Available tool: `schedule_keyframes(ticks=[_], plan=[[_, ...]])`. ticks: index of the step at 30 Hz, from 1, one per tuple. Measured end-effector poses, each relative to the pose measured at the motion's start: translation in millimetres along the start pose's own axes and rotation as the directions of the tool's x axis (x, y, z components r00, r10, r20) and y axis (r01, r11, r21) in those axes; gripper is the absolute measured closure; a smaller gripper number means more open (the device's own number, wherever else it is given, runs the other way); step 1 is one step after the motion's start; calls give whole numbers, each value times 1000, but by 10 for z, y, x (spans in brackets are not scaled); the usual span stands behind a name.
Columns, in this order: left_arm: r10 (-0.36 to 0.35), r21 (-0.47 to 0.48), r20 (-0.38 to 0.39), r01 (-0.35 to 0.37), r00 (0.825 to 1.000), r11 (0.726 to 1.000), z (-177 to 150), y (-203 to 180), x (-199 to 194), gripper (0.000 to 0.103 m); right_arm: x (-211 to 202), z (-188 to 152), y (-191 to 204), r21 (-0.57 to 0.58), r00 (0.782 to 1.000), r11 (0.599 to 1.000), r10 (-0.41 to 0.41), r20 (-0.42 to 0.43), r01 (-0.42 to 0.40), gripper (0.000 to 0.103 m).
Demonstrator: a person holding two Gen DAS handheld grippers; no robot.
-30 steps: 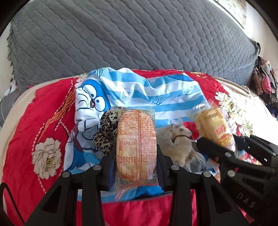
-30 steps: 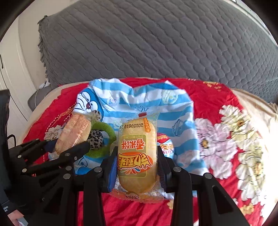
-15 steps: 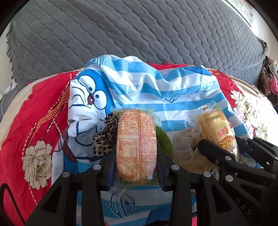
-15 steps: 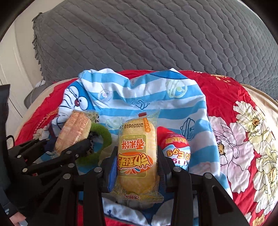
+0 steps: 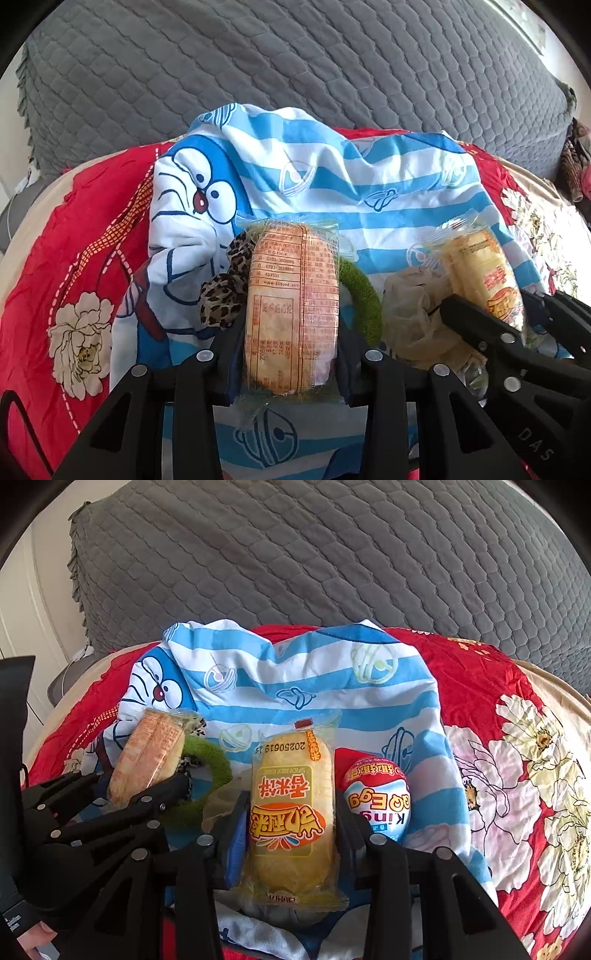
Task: Organize objects
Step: 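Lower cakes onto shirt, open left gripper while right gripper releases its cake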
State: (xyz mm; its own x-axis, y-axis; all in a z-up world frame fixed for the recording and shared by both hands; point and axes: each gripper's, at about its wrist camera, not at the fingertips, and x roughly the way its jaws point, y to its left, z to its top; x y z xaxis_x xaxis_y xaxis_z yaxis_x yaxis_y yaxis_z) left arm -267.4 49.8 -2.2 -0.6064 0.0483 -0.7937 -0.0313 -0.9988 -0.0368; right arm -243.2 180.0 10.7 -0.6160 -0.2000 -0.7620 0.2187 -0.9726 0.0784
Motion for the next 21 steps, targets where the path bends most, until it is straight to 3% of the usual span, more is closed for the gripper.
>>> schedule_keyframes(ticks=[3, 15, 21], plan=[[0, -5, -5, 0, 1000, 1000, -4, 10, -1, 56, -32, 11, -1, -1, 1000, 1000, -3, 3, 3, 60], [11, -19, 2, -11, 1000, 1000, -20, 71, -167, 31, -210, 58, 8, 1, 1000, 1000, -13, 17, 13, 37], [17, -36, 8, -16, 1000, 999, -36, 151, -293, 28, -327, 78, -3, 7, 1000, 1000, -8, 25, 8, 30]])
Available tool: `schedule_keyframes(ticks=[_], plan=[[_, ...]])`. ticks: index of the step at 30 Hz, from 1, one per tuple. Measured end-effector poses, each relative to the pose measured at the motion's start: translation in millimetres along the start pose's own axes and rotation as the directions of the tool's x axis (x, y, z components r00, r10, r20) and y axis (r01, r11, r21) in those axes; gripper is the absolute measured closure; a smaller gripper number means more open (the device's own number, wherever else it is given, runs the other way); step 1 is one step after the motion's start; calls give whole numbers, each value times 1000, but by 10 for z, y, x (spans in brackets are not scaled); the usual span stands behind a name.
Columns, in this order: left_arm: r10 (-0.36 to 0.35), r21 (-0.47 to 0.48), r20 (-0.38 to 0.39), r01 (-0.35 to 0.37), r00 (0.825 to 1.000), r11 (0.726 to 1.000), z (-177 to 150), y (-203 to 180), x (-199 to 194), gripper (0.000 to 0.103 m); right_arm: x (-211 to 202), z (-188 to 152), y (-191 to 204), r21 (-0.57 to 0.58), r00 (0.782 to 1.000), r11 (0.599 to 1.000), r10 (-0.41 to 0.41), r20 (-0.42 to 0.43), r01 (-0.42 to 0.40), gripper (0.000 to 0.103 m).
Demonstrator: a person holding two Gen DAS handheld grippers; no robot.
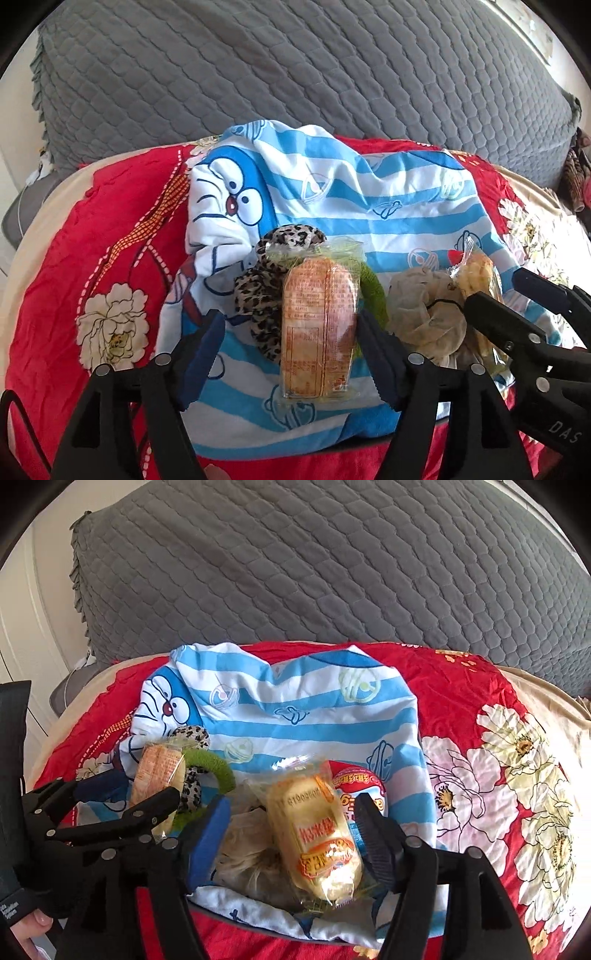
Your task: Organize objects
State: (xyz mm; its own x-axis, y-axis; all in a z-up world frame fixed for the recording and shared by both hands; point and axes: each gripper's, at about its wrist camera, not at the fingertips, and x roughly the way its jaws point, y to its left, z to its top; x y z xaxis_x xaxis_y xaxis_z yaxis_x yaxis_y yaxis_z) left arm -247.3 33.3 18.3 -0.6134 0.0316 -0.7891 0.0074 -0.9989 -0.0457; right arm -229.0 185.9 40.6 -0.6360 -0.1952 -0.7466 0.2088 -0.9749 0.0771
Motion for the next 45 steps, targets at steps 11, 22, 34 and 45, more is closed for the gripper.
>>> schedule_keyframes(ticks=[11, 22, 34, 45], plan=[[7, -4, 4, -7, 1000, 1000, -103, 54, -195, 27, -204, -54, 65, -21, 1000, 1000, 10, 11, -10, 22], [-4, -6, 30, 4, 1000, 1000, -264, 95, -530, 25, -513, -168, 180, -40, 999, 999, 27, 42, -26, 12], [-6, -14, 50, 6, 999, 1000, -571, 144, -946, 21, -841, -412, 280, -47, 998, 998, 35, 56, -32, 6], [-35, -7, 39, 35, 999, 999, -845, 139, -1255, 16, -1145, -661, 329, -30, 997, 999, 31, 68, -29, 3]])
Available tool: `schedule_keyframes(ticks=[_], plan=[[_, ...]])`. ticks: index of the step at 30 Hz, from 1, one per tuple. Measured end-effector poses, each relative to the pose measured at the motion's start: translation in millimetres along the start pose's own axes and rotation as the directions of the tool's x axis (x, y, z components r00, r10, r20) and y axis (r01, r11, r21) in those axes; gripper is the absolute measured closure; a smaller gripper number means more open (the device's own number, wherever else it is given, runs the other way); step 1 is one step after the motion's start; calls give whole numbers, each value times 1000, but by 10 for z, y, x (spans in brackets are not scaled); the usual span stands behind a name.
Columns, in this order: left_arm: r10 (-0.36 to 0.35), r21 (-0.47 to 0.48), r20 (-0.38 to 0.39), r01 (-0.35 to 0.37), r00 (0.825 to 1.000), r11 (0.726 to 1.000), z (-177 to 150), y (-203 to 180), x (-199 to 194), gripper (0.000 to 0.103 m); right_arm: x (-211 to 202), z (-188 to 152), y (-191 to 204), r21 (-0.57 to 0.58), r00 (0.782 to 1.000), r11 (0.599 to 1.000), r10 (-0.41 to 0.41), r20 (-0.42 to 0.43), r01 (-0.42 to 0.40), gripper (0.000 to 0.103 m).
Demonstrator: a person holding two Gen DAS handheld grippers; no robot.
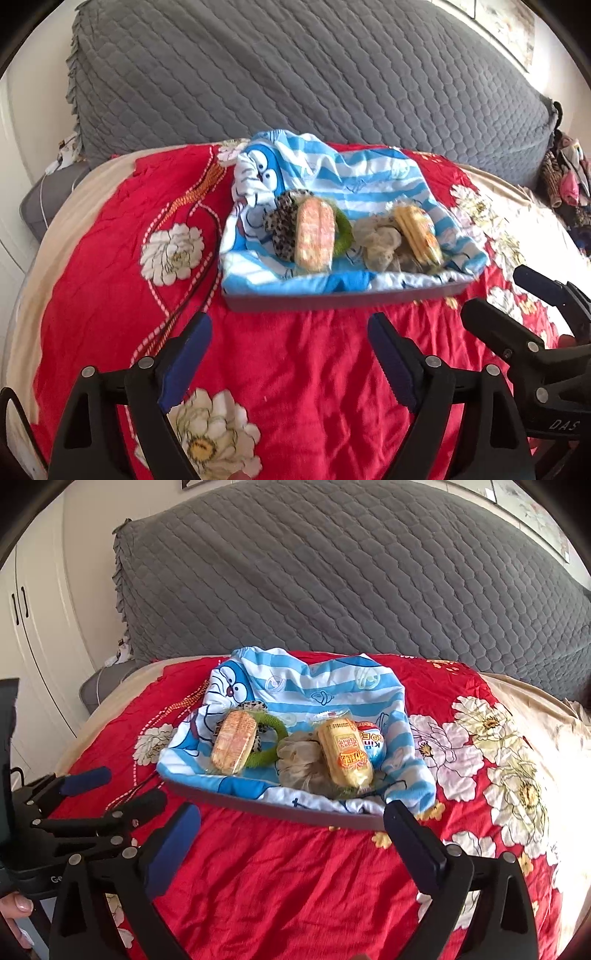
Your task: Organize objects
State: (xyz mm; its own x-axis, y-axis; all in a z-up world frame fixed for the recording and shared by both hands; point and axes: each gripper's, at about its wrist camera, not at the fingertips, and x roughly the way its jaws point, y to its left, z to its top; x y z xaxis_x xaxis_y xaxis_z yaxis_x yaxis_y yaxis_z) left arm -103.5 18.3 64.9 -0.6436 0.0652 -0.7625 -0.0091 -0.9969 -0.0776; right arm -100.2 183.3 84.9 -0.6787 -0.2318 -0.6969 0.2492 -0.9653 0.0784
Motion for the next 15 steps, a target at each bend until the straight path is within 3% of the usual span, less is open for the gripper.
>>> schedule_keyframes(ticks=[5, 7, 9, 15], plan=[[-10, -2, -3, 10, 1000, 1000, -173, -12, -144, 15, -173, -164, 4, 10, 1000, 1000, -8, 14, 8, 3], [-8, -16, 8, 8, 1000, 1000, -247, -2, -224, 11, -243, -251, -11, 22, 1000, 1000, 2, 14, -2, 2], [-12, -38, 2, 13, 1000, 999, -330, 15, -290, 0, -302, -330, -21, 30, 1000, 1000, 1, 10, -2, 2], [-14, -44, 5, 14, 1000, 999, -532, -29, -434, 1, -463, -562, 25, 25, 1000, 1000, 0, 12, -1, 2]])
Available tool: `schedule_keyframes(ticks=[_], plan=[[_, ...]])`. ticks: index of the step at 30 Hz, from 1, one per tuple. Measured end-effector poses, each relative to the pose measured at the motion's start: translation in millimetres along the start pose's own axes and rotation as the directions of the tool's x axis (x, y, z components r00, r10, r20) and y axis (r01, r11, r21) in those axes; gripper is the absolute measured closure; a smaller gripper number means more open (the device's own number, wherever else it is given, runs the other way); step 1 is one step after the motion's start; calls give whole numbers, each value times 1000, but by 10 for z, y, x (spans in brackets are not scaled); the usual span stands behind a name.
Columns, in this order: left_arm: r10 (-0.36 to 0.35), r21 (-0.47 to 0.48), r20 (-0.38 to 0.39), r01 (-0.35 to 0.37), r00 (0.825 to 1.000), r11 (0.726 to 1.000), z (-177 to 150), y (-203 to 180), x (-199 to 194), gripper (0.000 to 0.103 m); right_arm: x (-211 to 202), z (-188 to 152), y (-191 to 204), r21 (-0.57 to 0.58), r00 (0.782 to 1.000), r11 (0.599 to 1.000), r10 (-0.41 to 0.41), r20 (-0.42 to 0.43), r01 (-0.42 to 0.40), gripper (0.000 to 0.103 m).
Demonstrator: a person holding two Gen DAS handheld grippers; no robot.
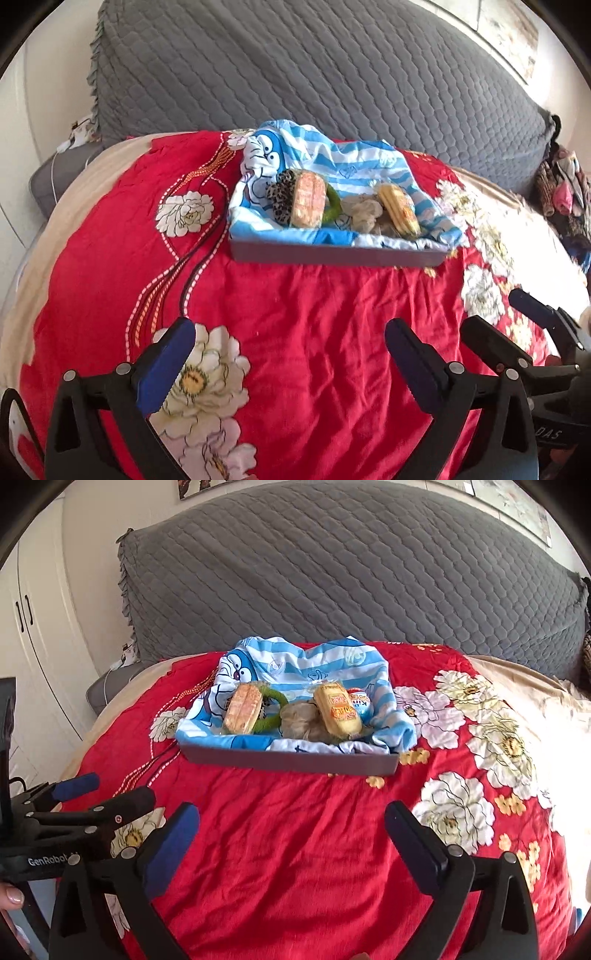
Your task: Organize objects
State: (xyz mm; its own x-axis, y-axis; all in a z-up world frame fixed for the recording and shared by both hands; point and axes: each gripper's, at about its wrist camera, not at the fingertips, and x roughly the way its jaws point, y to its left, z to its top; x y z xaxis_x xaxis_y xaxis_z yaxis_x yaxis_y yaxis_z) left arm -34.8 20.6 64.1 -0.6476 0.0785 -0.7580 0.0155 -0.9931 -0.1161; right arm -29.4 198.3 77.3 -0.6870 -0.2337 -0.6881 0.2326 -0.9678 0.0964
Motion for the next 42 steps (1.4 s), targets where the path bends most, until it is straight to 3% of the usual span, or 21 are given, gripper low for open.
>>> schedule_keyframes(ticks=[13, 42], plan=[[40, 32, 18, -40, 999, 999, -193, -121, -117, 0, -164, -227, -40, 36, 1000, 999, -11, 15, 10, 2], [79, 40, -7, -79, 997, 996, -387, -7, 172, 0, 34, -423, -104, 44, 999, 999, -24, -29, 25, 2]])
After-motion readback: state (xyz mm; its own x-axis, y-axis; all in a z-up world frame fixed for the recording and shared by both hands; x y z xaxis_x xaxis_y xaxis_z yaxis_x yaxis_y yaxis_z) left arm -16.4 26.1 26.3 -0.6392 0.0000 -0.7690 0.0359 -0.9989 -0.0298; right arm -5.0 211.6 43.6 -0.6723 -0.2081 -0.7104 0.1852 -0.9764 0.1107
